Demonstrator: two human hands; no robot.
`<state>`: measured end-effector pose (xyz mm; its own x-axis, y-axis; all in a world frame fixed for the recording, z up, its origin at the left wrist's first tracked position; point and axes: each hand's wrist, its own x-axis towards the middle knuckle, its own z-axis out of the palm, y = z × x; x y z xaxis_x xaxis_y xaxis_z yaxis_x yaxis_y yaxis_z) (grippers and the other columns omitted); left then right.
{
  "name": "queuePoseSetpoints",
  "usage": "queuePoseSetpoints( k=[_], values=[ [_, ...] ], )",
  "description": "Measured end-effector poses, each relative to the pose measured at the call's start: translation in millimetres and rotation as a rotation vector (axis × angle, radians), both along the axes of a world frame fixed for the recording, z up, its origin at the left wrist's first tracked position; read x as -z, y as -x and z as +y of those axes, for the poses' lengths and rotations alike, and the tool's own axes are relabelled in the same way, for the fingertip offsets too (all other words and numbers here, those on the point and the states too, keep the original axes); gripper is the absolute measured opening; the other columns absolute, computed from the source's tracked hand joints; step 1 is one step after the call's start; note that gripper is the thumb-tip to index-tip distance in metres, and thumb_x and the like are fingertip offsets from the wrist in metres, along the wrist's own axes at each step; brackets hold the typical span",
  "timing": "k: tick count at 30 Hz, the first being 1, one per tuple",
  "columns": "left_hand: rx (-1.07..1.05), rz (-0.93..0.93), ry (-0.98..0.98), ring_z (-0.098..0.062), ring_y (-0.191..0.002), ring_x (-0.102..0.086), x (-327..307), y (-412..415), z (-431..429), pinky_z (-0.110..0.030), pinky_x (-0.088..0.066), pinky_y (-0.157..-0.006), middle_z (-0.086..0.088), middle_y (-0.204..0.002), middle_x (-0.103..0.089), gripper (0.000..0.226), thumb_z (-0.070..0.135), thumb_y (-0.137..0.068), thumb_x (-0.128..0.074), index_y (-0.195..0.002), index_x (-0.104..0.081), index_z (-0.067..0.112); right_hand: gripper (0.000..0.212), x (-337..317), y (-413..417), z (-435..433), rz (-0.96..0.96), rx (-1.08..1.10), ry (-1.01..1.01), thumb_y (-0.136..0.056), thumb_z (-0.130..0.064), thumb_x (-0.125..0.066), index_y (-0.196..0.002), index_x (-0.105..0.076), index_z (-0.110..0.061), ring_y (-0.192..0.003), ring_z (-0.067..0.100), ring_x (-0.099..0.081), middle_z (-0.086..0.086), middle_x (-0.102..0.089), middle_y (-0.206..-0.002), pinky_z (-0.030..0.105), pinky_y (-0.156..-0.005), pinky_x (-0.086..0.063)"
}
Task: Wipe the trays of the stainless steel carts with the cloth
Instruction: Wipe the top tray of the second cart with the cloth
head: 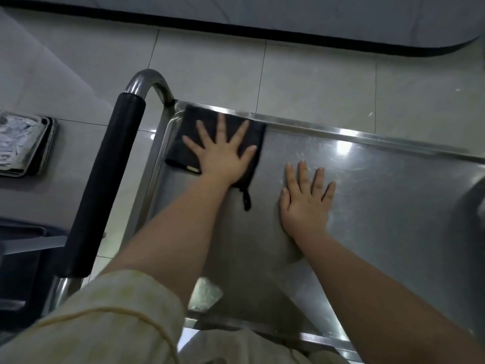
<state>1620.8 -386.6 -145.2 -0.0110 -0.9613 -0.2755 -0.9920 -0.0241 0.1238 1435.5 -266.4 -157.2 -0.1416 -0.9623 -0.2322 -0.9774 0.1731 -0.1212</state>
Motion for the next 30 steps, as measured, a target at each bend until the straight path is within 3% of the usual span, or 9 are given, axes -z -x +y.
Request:
queuePoseSetpoints(
  k=[5, 13, 19, 22, 26, 30],
  values=[
    [0.137, 0.044, 0.010, -0.044, -0.145, 0.017, 0, 53, 15, -0.076, 0.016, -0.099, 0.004, -0.164, 0.012, 0.070, 0.083, -0.082, -0.005, -0.146, 0.002, 0.058, 0.058, 2, 7, 0, -0.001, 0.002, 0.025, -0.099, -0.048, -0.015, -0.154, 0.002, -0.037, -0.150, 0.028, 0.009, -0.006, 0.000, -0.164, 0.054, -0.118, 0.009],
    [-0.115, -0.083, 0.011, -0.042, -0.146, 0.016, -3, -73, 13, -0.075, 0.011, -0.105, 0.001, -0.165, 0.010, 0.072, 0.084, -0.082, -0.004, -0.148, 0.003, 0.056, 0.059, 3, 0, 0, -0.008, -0.006, -0.005, -0.098, -0.050, -0.010, -0.153, 0.008, -0.041, -0.149, 0.028, 0.015, -0.010, 0.011, -0.162, 0.051, -0.115, 0.017],
    [0.040, -0.009, 0.001, -0.045, -0.144, 0.018, -5, 23, 94, -0.075, 0.018, -0.102, 0.000, -0.164, 0.010, 0.069, 0.082, -0.085, -0.006, -0.148, 0.004, 0.056, 0.058, -4, 2, -2, -0.025, -0.001, -0.035, -0.099, -0.048, -0.011, -0.154, 0.004, -0.038, -0.149, 0.028, 0.014, -0.008, 0.007, -0.164, 0.055, -0.116, 0.013],
    [0.090, -0.005, 0.013, -0.037, -0.147, 0.017, -4, -4, 100, -0.072, 0.017, -0.105, 0.009, -0.164, 0.009, 0.072, 0.086, -0.081, -0.009, -0.146, 0.004, 0.059, 0.058, -8, 16, 1, -0.039, -0.098, -0.056, -0.100, -0.054, -0.015, -0.154, 0.004, -0.041, -0.150, 0.027, 0.013, -0.010, 0.008, -0.163, 0.053, -0.118, 0.011],
    [-0.048, -0.096, -0.002, -0.036, -0.148, 0.015, -9, -86, 86, -0.073, 0.010, -0.108, 0.009, -0.164, 0.009, 0.075, 0.086, -0.080, -0.005, -0.148, 0.005, 0.056, 0.063, -11, 74, 13, 0.059, -0.093, -0.108, -0.094, -0.068, -0.010, -0.151, 0.009, -0.047, -0.149, 0.033, 0.010, -0.010, 0.014, -0.162, 0.055, -0.117, 0.008],
    [-0.181, -0.092, -0.021, -0.042, -0.146, 0.017, -8, -62, 108, -0.075, 0.010, -0.105, 0.003, -0.164, 0.013, 0.072, 0.082, -0.082, -0.001, -0.148, 0.008, 0.055, 0.070, -14, 104, 33, 0.062, -0.007, -0.120, -0.089, -0.069, 0.001, -0.152, 0.009, -0.043, -0.148, 0.034, 0.014, -0.005, 0.014, -0.163, 0.053, -0.118, 0.009]
  ],
)
